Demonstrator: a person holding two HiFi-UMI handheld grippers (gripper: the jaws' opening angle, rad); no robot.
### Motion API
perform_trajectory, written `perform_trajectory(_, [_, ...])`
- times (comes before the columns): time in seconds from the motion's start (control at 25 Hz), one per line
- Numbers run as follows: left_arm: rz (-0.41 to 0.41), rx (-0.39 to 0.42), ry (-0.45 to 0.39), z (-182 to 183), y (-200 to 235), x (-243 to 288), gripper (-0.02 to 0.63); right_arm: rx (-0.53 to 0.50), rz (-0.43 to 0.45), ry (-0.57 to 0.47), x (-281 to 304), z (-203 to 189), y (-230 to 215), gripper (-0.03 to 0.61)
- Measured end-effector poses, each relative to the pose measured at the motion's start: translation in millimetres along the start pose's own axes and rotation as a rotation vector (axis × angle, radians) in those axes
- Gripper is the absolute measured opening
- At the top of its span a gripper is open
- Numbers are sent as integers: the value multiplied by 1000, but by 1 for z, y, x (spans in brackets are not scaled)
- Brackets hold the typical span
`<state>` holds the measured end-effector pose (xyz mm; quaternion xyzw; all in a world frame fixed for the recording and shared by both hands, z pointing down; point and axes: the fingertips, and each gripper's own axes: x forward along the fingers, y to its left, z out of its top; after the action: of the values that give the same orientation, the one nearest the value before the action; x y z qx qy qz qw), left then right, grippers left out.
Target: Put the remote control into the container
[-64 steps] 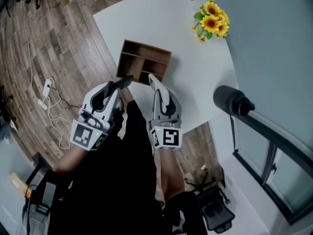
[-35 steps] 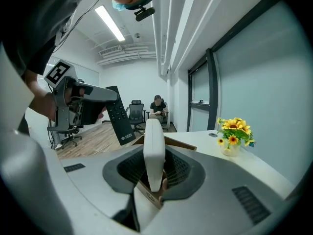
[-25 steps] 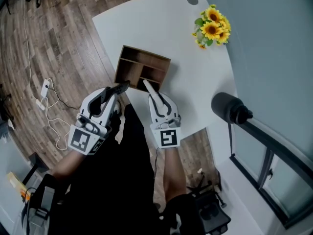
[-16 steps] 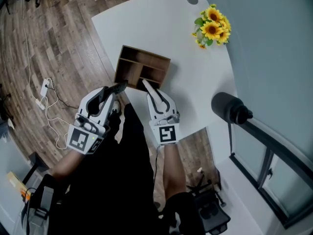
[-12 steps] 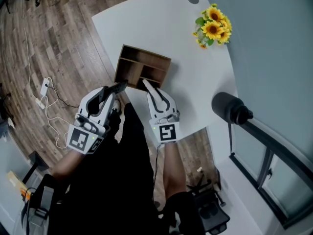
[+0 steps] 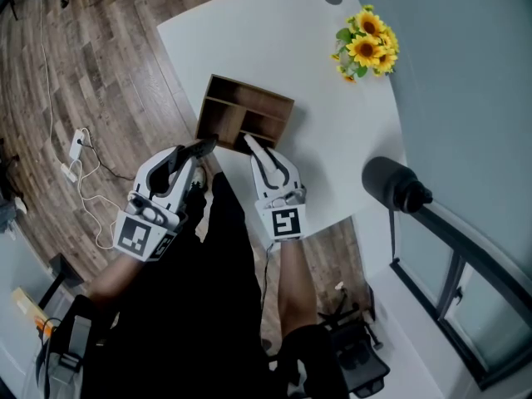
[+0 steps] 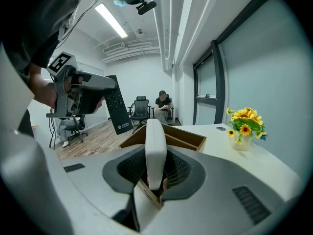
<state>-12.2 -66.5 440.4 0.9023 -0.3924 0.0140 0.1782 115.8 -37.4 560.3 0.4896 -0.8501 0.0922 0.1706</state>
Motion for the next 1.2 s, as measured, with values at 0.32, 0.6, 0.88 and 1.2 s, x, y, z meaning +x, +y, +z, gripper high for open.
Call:
perform_trajectory(0.32, [8,-7,13,-3,2,3,84,-10,6,29,5,-9,0,92])
perform_trajectory(0.6, [12,-7,14,-4,2,4,84,-18,9,26,6,-10,0,94])
perform_trajectory(0.88, [8,-3,11,-3,1,2,84,-28,0,49,8,-10,1,94])
perform_trajectory(1.2, [4,2,0,-5,1,-2,84,-38,-6,72,6,-14,3,100])
